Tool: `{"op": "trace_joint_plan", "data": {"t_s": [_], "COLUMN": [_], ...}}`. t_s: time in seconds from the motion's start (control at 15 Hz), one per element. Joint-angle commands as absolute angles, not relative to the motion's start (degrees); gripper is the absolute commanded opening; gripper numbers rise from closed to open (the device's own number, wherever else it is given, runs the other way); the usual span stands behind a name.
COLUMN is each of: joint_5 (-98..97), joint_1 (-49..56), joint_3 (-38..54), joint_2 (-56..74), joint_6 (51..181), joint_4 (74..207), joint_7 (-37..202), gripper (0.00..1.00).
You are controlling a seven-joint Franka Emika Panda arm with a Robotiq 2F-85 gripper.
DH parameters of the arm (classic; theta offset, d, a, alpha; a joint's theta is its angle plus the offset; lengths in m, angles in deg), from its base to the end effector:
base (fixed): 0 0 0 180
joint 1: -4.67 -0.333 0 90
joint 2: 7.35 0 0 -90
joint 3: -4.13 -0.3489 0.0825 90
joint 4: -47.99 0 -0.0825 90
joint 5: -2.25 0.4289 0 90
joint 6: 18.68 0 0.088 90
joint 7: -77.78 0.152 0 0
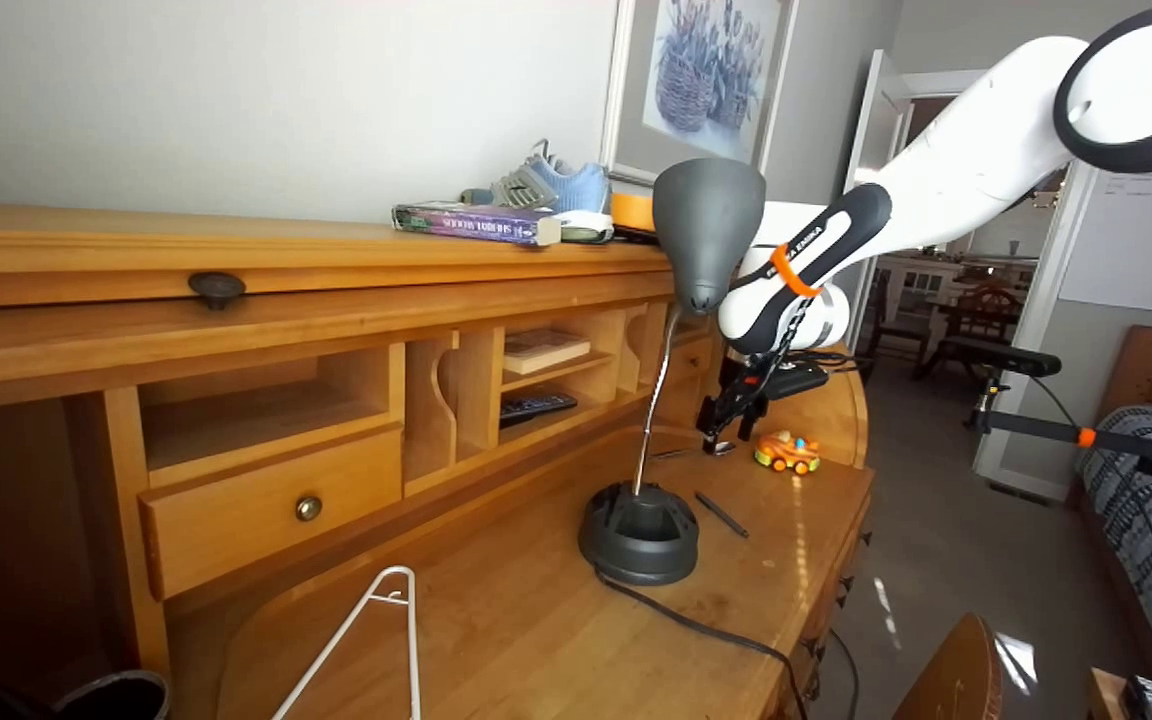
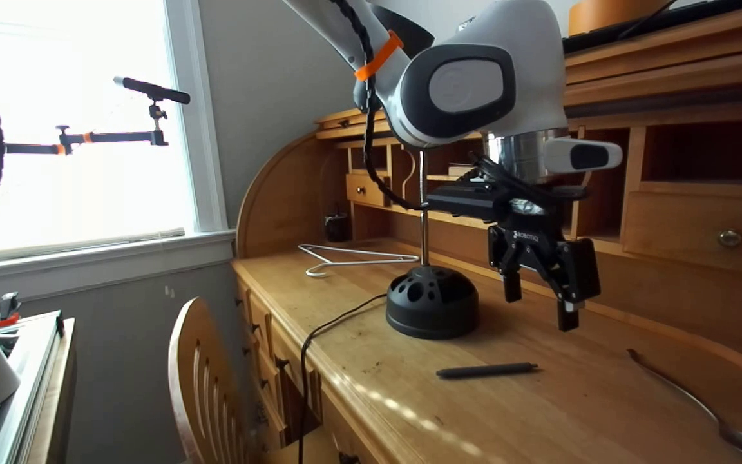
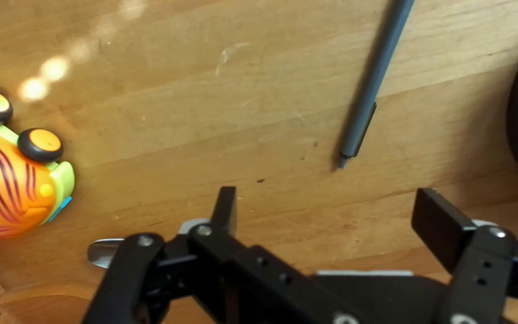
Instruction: Put the black pen in the lamb base
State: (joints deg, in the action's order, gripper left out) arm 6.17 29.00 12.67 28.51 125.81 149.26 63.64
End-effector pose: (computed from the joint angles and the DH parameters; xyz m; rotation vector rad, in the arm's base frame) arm 0.6183 -0.3904 0.1741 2.9991 -0.5243 0.1655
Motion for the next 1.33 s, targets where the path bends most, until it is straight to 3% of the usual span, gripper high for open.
{"op": "trace_joint_plan", "data": {"t_s": [0.0,1.27], "joint_5": [7.98,10.80], "joint_1": [30.83,30.17], "joint_3": [10.94,11.07], "joint_2": [32.42,41.19], "joint_6": [127.49,126.07], "joint_4": [146.11,140.61], "joint_7": [62.04,72.80], "gripper": [1.00,1.00]}}
